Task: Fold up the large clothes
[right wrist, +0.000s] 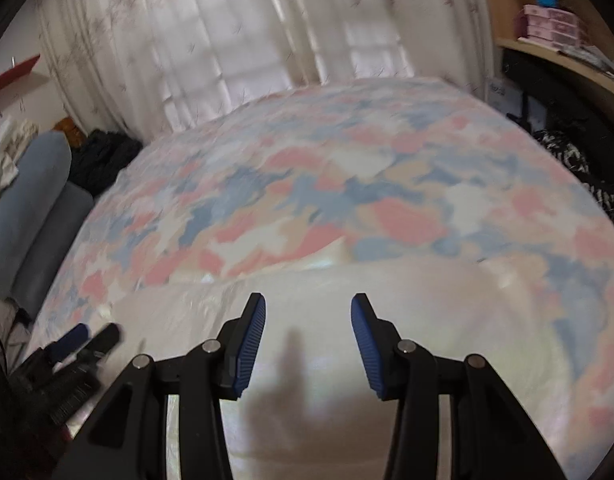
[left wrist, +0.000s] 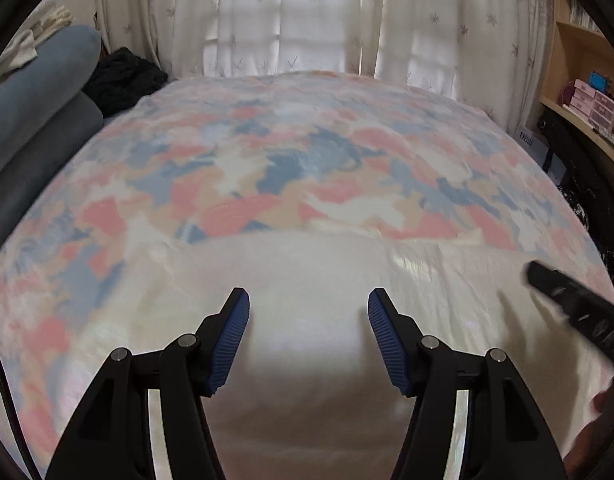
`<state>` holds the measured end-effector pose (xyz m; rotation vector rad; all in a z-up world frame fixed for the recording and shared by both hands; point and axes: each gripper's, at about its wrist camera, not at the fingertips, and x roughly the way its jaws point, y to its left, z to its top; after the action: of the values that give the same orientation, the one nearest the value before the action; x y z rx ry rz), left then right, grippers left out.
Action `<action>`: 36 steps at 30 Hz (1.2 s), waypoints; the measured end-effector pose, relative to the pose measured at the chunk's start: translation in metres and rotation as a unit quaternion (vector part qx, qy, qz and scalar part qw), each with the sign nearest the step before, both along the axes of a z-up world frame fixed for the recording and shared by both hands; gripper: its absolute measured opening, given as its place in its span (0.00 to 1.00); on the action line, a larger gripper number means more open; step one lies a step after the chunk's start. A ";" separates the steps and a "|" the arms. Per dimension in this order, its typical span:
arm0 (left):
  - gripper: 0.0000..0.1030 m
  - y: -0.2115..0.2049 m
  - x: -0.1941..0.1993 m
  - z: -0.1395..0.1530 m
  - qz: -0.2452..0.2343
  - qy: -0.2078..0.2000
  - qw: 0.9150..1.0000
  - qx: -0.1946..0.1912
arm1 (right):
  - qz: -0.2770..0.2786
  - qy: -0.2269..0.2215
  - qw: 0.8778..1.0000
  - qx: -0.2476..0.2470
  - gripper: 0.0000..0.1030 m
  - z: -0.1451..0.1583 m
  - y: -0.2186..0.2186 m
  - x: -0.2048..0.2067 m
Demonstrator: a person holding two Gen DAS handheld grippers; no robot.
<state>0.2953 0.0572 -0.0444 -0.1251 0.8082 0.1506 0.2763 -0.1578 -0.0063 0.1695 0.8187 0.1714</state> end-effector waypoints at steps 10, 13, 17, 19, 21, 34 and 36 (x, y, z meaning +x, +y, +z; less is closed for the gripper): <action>0.78 0.001 0.028 -0.065 0.030 0.013 0.999 0.011 | -0.007 0.010 0.998 -0.054 0.45 -0.081 0.030 0.024; 0.80 -0.003 0.028 -0.072 0.032 0.003 0.999 0.027 | -0.010 0.007 0.998 -0.060 0.46 -0.092 0.033 0.028; 0.80 -0.007 0.027 -0.080 0.036 -0.014 0.999 0.037 | -0.014 -0.007 0.998 -0.055 0.47 -0.104 0.033 0.028; 0.81 -0.008 0.027 -0.084 0.037 -0.020 0.998 0.040 | -0.015 -0.015 0.998 -0.057 0.48 -0.106 0.034 0.027; 0.81 -0.008 0.027 -0.085 0.037 -0.024 0.998 0.041 | -0.016 -0.020 0.998 -0.062 0.48 -0.109 0.036 0.027; 0.83 -0.008 0.038 -0.090 0.033 -0.006 0.999 0.037 | -0.015 -0.014 0.998 -0.058 0.48 -0.114 0.037 0.034; 0.85 -0.005 0.048 -0.088 0.023 0.014 0.999 0.035 | -0.012 -0.004 0.998 -0.061 0.49 -0.113 0.038 0.038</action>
<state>0.3429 0.0518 -0.1321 -0.0750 0.8272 0.2239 0.3139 -0.1199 -0.1191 0.0643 0.8154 0.0996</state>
